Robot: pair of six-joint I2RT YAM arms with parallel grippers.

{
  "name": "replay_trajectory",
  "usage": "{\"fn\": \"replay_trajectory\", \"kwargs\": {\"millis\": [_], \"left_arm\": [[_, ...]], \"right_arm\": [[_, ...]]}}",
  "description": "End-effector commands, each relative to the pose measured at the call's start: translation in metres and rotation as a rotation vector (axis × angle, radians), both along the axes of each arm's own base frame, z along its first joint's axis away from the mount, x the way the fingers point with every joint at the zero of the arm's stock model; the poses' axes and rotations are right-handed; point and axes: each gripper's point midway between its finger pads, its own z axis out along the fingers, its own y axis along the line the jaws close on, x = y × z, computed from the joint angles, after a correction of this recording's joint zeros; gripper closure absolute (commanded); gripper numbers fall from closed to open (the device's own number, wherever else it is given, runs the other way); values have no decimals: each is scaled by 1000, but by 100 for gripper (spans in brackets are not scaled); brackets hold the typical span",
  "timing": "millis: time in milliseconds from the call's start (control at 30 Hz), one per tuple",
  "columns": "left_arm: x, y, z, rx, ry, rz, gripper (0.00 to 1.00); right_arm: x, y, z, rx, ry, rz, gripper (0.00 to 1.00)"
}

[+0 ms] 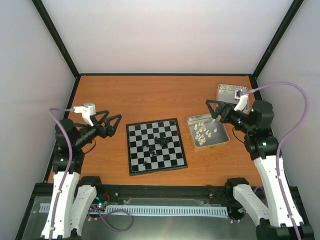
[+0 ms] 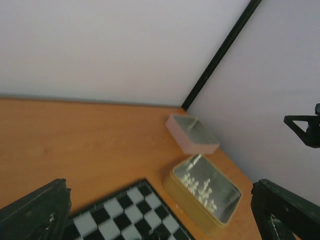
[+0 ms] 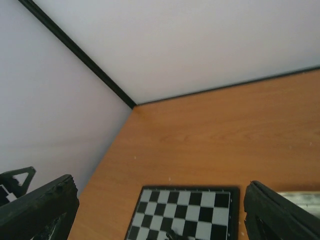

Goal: Set up the chess pieces on the board
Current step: Pick up the chess piece from the chessboard.

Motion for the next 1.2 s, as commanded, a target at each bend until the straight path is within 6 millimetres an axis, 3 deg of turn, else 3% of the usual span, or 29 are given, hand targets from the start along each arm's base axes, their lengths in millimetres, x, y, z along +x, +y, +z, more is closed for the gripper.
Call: {"fn": "replay_trajectory", "kwargs": {"millis": [0,100,200,400,700,833,967,1167], "left_arm": [[10,-3,-57,-81,289,7,0],[14,-3,-95,-73,465,41,1],[13,-7,-128,-51,600,51,10],[14,-11,-151,-41,649,69,17],[23,10,-162,16,619,205,13],[22,21,-146,8,563,277,8],[20,32,-128,-1,500,342,4],[18,28,-111,-6,419,302,2]], "right_arm": [[10,14,-33,-34,84,71,12],[16,27,-57,-78,135,73,14],[22,51,-90,-168,203,74,18],[14,106,-154,-350,355,107,37],[-53,215,-219,-529,454,287,49],[-77,251,-245,-643,459,332,54],[-98,268,-260,-742,455,387,53],[-118,273,-276,-859,481,450,48]]}}
